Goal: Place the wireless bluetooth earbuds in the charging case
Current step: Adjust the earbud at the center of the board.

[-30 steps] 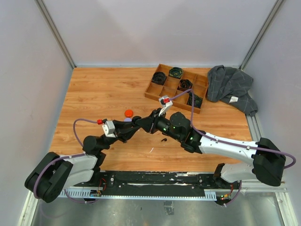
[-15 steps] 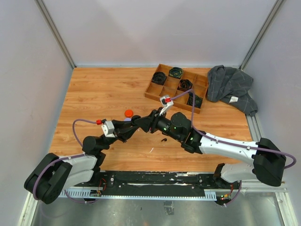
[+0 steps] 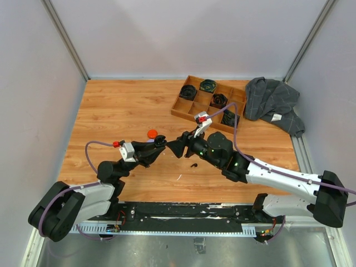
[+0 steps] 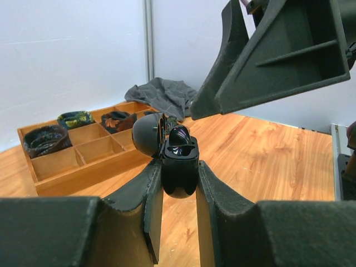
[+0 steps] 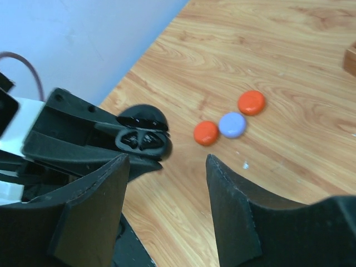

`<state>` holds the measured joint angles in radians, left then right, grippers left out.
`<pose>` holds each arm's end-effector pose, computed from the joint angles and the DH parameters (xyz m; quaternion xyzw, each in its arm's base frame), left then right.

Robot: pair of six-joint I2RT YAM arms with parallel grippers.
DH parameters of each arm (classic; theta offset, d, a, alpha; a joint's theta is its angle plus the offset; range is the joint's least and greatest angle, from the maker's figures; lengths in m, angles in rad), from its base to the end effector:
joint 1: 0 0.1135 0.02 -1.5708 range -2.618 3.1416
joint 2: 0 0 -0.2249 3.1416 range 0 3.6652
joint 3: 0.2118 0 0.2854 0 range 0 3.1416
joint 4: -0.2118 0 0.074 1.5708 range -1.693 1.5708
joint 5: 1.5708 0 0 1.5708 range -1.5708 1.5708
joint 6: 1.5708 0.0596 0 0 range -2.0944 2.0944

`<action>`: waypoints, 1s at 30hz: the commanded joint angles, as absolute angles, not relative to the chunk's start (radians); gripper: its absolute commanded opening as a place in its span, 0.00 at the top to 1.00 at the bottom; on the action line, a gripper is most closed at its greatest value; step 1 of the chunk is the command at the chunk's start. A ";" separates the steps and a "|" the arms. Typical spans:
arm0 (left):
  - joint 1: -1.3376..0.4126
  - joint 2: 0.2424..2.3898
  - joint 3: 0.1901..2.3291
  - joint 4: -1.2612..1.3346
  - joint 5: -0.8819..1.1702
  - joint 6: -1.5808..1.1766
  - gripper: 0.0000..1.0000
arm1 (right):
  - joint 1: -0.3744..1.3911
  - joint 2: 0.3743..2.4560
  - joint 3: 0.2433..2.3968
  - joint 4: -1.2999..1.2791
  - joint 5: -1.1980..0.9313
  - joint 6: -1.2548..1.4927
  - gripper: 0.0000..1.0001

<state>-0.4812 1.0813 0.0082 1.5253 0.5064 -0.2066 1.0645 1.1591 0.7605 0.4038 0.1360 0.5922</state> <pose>0.1760 -0.1245 0.1506 0.2806 0.4798 -0.4018 0.7277 0.1736 0.2965 0.2673 -0.1178 0.6954 0.4888 0.5135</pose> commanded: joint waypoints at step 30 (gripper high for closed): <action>-0.486 1.000 -0.063 1.459 0.390 -0.176 0.92 | 0.936 1.521 0.865 -0.184 0.281 0.435 0.39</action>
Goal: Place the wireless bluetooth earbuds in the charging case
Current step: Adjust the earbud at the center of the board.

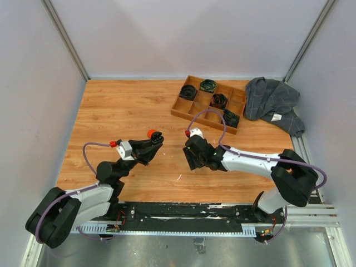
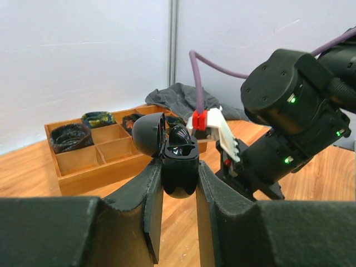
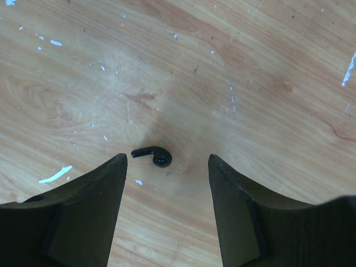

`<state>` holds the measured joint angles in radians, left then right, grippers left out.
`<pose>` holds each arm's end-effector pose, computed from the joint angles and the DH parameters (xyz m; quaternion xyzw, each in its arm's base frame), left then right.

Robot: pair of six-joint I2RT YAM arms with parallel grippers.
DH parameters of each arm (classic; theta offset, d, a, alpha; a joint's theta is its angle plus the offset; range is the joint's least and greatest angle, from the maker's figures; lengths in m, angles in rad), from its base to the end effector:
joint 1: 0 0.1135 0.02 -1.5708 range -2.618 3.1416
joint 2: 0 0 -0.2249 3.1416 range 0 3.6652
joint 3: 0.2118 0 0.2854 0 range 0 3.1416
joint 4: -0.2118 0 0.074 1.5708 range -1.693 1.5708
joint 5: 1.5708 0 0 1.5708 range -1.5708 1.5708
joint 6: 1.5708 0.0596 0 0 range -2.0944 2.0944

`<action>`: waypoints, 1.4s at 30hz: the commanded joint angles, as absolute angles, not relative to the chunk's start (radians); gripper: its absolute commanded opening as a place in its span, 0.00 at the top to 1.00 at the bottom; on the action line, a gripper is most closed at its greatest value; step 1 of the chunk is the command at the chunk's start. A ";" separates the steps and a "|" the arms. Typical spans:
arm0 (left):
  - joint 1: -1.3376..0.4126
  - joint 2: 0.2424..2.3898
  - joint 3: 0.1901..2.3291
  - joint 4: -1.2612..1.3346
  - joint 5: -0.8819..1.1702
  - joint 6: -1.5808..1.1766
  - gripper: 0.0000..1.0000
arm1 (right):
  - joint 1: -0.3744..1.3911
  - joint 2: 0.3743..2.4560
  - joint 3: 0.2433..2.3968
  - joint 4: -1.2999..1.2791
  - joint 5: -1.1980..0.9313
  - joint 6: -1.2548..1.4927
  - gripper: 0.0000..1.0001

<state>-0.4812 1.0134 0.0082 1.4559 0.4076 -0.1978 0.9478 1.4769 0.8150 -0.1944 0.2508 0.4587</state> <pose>0.1815 -0.1214 0.1570 0.2432 0.4908 -0.3777 0.7465 0.2117 0.2693 0.1137 -0.1826 0.9124 0.1350 0.3404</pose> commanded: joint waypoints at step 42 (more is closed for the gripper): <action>-0.486 0.997 -0.058 1.447 0.388 -0.179 0.91 | 0.910 1.561 0.994 -0.408 0.161 0.496 0.45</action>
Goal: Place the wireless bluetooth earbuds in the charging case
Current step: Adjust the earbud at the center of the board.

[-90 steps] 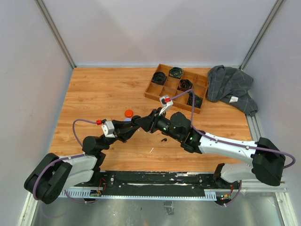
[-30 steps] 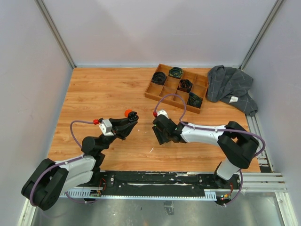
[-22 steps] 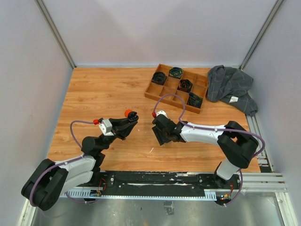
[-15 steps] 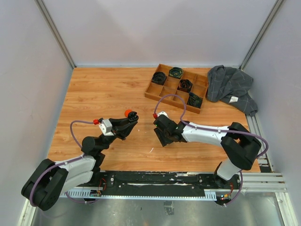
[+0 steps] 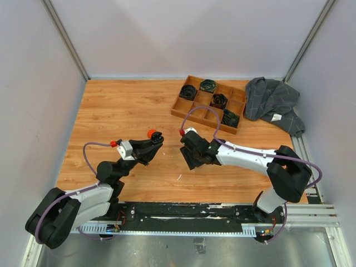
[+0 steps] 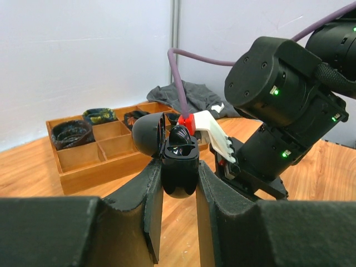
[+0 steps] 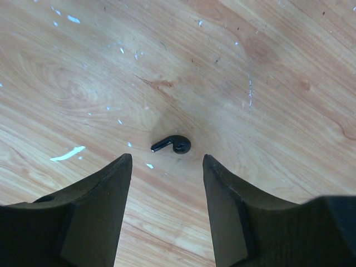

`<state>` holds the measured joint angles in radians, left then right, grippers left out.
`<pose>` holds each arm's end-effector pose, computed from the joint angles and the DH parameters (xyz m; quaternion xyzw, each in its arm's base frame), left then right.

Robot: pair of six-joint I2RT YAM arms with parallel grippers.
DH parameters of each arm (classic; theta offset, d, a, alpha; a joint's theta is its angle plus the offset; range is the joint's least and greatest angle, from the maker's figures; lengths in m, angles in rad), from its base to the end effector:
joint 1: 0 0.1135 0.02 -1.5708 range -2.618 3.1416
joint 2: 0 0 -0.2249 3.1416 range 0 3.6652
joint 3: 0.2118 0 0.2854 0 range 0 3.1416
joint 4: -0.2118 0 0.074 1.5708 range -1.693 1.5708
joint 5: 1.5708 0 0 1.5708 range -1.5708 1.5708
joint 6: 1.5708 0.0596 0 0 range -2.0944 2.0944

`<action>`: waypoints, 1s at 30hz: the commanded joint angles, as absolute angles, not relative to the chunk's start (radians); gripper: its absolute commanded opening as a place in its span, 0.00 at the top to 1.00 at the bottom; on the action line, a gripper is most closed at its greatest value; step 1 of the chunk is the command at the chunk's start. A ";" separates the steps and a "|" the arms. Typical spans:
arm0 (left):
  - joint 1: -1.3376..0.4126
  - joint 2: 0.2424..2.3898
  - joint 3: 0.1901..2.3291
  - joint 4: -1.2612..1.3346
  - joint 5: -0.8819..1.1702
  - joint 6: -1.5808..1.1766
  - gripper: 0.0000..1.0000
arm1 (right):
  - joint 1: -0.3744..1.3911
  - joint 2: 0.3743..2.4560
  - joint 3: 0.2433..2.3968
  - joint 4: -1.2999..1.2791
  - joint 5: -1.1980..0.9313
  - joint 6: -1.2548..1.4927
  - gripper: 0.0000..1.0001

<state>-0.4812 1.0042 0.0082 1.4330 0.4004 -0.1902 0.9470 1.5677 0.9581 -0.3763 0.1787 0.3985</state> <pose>0.1826 -0.1215 0.1562 0.2423 0.4964 -0.3732 0.7454 0.2163 0.2825 0.1172 -0.2335 0.9250 0.1121 0.2778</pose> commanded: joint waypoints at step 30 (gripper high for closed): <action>-0.486 0.983 -0.046 1.397 0.374 -0.181 0.90 | 0.885 1.687 0.964 -0.319 0.137 0.686 0.59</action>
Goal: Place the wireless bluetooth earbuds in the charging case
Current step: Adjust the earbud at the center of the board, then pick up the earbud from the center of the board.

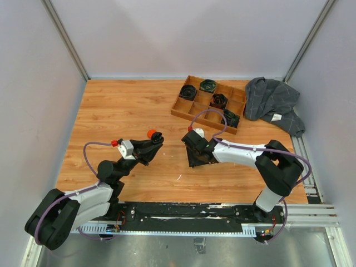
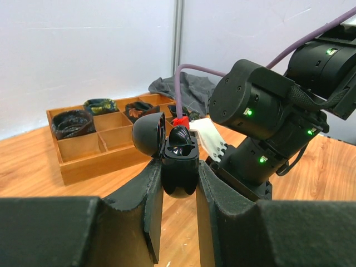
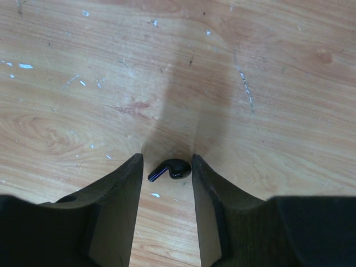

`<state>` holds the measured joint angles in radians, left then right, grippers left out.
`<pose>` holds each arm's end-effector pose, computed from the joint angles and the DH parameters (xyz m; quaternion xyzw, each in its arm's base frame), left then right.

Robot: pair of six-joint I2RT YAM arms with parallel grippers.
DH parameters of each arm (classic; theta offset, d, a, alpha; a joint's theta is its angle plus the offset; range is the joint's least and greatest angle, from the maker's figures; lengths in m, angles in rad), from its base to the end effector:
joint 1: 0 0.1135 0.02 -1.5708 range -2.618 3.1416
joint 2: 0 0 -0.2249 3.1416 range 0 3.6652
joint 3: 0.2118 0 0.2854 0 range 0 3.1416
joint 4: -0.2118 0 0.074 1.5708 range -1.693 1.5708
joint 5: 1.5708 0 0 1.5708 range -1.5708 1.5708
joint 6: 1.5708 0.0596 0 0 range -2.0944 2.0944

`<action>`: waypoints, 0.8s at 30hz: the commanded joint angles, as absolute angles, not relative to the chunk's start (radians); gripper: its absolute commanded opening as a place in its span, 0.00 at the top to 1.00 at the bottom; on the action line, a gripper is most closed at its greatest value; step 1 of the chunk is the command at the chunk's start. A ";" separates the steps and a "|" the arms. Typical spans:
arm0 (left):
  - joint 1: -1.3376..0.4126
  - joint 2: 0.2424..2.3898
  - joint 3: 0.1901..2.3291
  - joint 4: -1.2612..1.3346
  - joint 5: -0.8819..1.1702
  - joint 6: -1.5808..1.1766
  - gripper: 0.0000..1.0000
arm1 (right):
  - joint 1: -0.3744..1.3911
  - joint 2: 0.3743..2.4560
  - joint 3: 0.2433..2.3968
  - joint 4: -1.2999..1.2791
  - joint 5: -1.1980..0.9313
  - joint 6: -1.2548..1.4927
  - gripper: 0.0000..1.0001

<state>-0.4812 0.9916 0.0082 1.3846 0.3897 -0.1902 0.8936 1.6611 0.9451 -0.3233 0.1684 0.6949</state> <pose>0.1848 -0.1221 0.1531 0.2383 0.5125 -0.3704 0.7372 0.2318 0.2723 0.0852 -0.0734 0.9589 0.1298 0.2413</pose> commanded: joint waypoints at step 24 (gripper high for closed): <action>-0.486 0.980 -0.044 1.390 0.373 -0.181 0.90 | 0.923 1.724 1.069 -0.469 0.096 0.611 0.61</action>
